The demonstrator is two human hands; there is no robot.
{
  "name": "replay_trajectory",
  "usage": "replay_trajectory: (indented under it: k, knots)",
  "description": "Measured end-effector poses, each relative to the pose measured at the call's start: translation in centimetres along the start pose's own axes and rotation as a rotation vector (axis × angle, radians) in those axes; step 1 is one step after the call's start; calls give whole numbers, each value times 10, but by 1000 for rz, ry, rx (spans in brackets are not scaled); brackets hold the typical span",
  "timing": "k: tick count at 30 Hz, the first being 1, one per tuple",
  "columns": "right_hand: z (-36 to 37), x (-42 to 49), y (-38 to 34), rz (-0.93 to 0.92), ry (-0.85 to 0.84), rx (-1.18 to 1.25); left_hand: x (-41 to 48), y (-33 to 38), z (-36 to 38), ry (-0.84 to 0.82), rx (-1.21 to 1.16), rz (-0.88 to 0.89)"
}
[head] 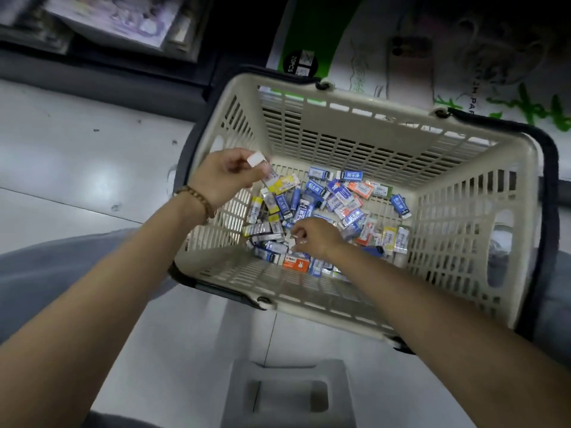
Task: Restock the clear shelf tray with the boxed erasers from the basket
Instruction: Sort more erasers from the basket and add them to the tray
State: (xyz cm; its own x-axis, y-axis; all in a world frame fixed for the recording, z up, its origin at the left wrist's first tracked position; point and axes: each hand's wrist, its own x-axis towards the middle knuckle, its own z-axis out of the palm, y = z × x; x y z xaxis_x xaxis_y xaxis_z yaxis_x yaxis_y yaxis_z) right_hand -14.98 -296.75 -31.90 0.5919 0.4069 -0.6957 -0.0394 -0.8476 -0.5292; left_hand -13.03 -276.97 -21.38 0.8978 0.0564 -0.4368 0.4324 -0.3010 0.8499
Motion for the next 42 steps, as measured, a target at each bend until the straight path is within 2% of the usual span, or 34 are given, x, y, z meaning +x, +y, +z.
replay_trajectory:
  k: [2,5,8,11,14,17,18,25,28,30,37,42]
  knots:
    - [3,4,-4,14,9,-119,-5,-6,0,34,-120,-37]
    - [2,1,1,33,26,-125,-5,-7,2,38,-252,-87]
    - [-4,-8,10,41,92,129,-5,-3,3,33,-341,-160]
    - [-10,-10,0,-65,60,377,-7,3,3,64,-309,-156]
    - [4,2,-19,-96,7,288,-8,9,3,92,-369,-162]
    - [25,15,-30,-30,47,56,-10,11,0,57,-438,-172]
    - [28,17,-30,-16,61,57,-10,12,0,43,-448,-175]
    - [-22,-10,-13,62,8,634,-6,9,4,81,-448,-212]
    - [-55,-35,-14,26,34,888,-7,9,15,68,-529,-267]
    - [-71,-51,-21,-26,51,973,-11,13,27,30,-538,-282]
    - [-107,-102,-53,-171,121,893,-27,61,39,-33,-589,-124]
    - [-158,-145,-84,-226,397,806,-36,113,11,55,-524,-74]
